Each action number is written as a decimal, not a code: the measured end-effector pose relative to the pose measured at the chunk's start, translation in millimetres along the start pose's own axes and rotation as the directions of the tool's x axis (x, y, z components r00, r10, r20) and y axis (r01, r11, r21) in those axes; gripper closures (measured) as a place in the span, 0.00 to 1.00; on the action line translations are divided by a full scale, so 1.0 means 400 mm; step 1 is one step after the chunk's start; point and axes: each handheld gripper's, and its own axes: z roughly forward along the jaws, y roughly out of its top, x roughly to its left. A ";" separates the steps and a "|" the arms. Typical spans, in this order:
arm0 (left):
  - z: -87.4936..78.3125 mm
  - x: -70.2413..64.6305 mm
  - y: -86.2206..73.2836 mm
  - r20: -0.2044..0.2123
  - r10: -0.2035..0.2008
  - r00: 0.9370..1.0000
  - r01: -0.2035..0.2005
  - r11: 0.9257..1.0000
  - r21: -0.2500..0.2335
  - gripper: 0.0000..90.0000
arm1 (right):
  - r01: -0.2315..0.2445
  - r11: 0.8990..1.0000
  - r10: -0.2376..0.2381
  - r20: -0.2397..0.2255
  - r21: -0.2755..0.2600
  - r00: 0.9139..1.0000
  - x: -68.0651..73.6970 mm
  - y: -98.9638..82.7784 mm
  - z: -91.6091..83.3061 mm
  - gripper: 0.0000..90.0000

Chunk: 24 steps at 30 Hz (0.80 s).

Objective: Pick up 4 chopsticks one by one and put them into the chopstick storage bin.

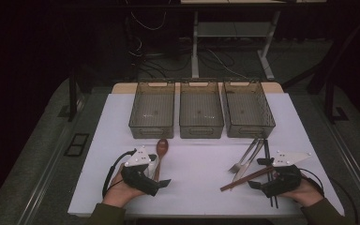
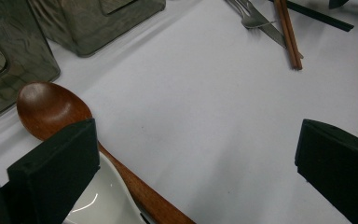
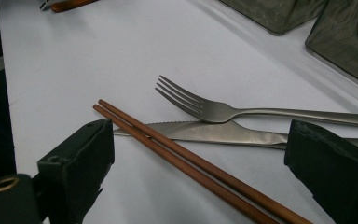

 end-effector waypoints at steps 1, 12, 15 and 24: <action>0.001 0.000 0.000 0.001 -0.002 1.000 0.002 1.000 0.000 0.00 | 0.001 1.000 -0.001 0.002 0.004 1.000 -0.001 0.000 0.000 0.09; 0.005 -0.004 -0.001 0.012 -0.028 1.000 0.028 1.000 -0.008 0.00 | 0.030 0.996 -0.030 -0.003 0.079 1.000 -0.025 0.021 -0.009 0.09; 0.004 -0.005 -0.003 0.013 -0.029 1.000 0.029 1.000 -0.010 0.00 | 0.051 0.992 -0.050 -0.008 0.116 0.999 -0.031 0.028 -0.003 0.09; -0.002 -0.004 -0.009 0.007 -0.029 1.000 0.029 1.000 -0.005 0.00 | 0.098 0.977 -0.094 -0.030 0.191 0.995 -0.039 0.048 0.013 0.12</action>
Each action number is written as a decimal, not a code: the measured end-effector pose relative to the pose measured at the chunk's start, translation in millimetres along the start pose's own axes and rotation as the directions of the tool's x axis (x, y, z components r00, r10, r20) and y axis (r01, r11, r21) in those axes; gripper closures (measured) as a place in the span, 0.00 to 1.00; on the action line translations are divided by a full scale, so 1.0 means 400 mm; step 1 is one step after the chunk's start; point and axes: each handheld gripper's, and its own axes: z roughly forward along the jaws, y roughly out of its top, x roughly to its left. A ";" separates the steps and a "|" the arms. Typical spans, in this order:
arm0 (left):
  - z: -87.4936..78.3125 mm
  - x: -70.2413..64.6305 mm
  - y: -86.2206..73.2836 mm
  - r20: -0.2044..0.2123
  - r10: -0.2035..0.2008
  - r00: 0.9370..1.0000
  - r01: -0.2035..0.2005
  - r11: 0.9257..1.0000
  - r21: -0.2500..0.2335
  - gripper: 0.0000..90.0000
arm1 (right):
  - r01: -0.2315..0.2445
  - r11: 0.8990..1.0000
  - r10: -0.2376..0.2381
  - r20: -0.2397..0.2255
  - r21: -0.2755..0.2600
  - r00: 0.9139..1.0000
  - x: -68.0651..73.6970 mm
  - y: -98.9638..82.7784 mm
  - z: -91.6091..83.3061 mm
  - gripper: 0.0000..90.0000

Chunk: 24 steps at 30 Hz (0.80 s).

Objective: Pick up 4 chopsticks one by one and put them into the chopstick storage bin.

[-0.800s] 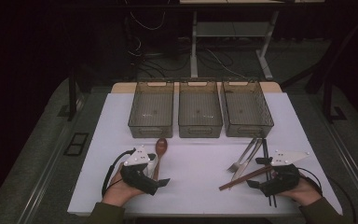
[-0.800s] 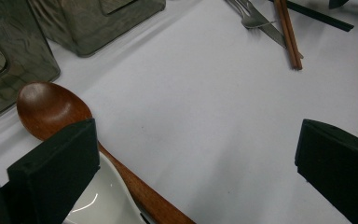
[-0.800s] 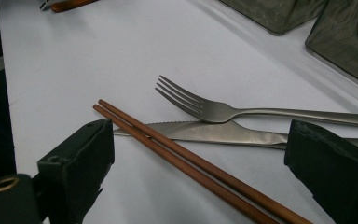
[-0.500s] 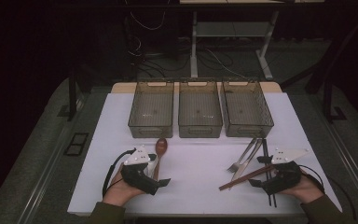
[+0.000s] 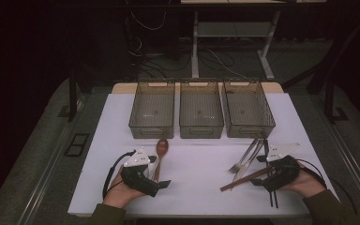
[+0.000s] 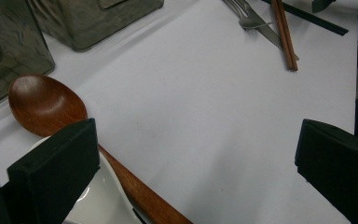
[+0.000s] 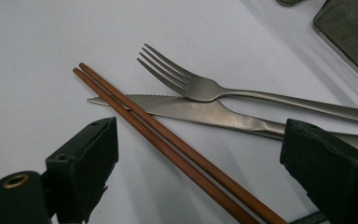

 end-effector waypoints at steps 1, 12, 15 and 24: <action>-0.003 0.000 -0.002 0.000 0.001 1.000 -0.001 1.000 0.000 0.00 | 0.007 1.000 -0.007 -0.006 0.008 1.000 -0.004 0.004 0.002 0.12; -0.001 -0.002 -0.015 0.008 0.006 1.000 -0.006 1.000 0.020 0.00 | 0.050 0.997 -0.049 -0.032 0.052 0.998 -0.016 0.006 0.016 0.21; 0.000 0.000 -0.017 0.006 0.004 1.000 -0.004 1.000 0.022 0.00 | 0.051 0.997 -0.050 -0.034 0.056 0.998 -0.017 0.004 0.017 0.25; 0.001 0.003 -0.021 0.002 0.001 1.000 -0.002 1.000 0.025 0.00 | 0.078 0.993 -0.074 -0.052 0.083 0.996 -0.026 -0.011 0.023 0.40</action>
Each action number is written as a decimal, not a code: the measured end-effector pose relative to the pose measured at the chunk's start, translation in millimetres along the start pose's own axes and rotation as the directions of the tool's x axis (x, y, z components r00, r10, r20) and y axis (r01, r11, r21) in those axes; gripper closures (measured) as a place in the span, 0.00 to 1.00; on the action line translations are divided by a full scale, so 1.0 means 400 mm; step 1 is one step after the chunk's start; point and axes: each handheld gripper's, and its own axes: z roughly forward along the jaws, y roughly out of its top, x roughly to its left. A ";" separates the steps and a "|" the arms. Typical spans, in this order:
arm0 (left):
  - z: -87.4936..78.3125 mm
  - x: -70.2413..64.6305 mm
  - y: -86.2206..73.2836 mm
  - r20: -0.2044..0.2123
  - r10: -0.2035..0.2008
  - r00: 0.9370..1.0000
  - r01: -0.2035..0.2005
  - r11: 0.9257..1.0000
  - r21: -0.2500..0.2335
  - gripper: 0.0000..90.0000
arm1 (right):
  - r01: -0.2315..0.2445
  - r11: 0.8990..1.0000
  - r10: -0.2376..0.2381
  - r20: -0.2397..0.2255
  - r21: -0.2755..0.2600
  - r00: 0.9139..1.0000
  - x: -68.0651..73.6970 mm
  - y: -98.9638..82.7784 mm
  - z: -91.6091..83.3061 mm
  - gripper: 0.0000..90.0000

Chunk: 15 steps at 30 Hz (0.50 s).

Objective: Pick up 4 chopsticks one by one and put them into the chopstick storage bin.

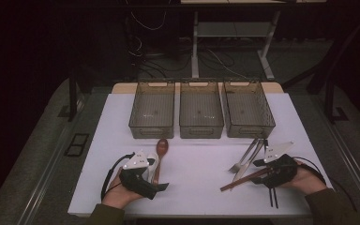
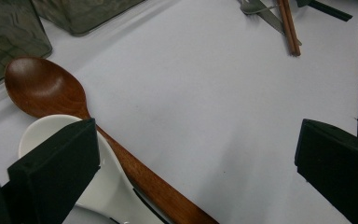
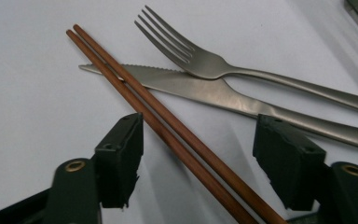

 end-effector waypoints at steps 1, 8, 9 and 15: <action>0.000 0.000 0.000 -0.001 0.001 1.000 -0.001 1.000 0.002 0.00 | 0.015 1.000 -0.015 0.005 0.007 1.000 -0.003 -0.002 0.001 0.43; 0.001 -0.001 -0.001 -0.001 0.000 1.000 0.000 1.000 0.004 0.00 | 0.037 0.999 -0.037 0.004 0.022 0.999 -0.005 -0.006 0.005 0.49; 0.001 -0.001 -0.001 0.000 0.000 1.000 0.000 1.000 0.004 0.00 | 0.037 0.999 -0.037 0.004 0.022 0.999 -0.005 -0.006 0.005 0.49; 0.001 -0.001 -0.001 0.000 0.001 1.000 -0.001 1.000 0.005 0.00 | 0.037 0.999 -0.037 0.001 0.034 0.999 -0.003 -0.009 0.008 0.55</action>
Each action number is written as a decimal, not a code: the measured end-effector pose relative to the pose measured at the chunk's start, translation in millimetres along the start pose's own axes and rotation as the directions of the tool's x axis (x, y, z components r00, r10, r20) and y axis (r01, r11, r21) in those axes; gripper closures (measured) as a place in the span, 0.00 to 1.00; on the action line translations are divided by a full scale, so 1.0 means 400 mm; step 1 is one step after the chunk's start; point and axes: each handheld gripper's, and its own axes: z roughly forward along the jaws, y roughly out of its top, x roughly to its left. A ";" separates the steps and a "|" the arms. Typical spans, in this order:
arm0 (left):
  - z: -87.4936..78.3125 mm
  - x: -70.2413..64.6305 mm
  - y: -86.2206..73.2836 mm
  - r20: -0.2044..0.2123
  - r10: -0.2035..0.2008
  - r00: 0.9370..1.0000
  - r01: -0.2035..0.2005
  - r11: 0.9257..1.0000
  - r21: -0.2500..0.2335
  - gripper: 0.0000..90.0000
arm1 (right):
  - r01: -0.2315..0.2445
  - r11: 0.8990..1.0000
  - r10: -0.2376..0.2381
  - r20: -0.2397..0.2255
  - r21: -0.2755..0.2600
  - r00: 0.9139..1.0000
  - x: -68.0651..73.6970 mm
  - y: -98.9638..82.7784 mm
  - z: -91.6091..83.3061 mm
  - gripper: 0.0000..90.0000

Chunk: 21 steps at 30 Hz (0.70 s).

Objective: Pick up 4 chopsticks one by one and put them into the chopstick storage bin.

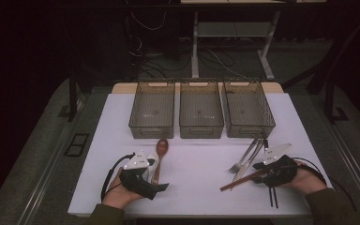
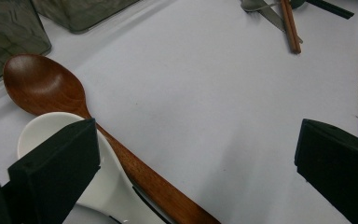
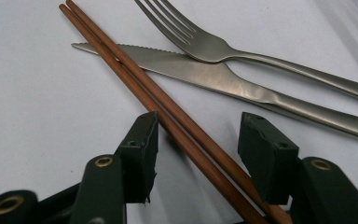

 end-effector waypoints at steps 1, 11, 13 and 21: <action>0.000 0.000 0.000 0.001 0.000 1.000 0.000 1.000 0.000 0.00 | 0.001 1.000 -0.001 -0.004 -0.001 1.000 0.001 0.000 0.000 0.56; -0.001 0.001 0.000 0.000 -0.002 1.000 0.002 1.000 0.001 0.00 | 0.013 1.000 -0.013 -0.024 0.001 1.000 0.005 0.000 -0.002 0.64; -0.001 0.000 0.000 0.002 -0.003 1.000 0.003 1.000 0.000 0.00 | 0.012 1.000 -0.011 -0.028 0.002 1.000 0.006 0.000 -0.003 0.66; -0.002 0.001 0.000 0.005 -0.003 1.000 0.003 1.000 -0.002 0.00 | 0.033 0.999 -0.033 -0.041 0.004 0.999 0.005 -0.001 -0.004 0.71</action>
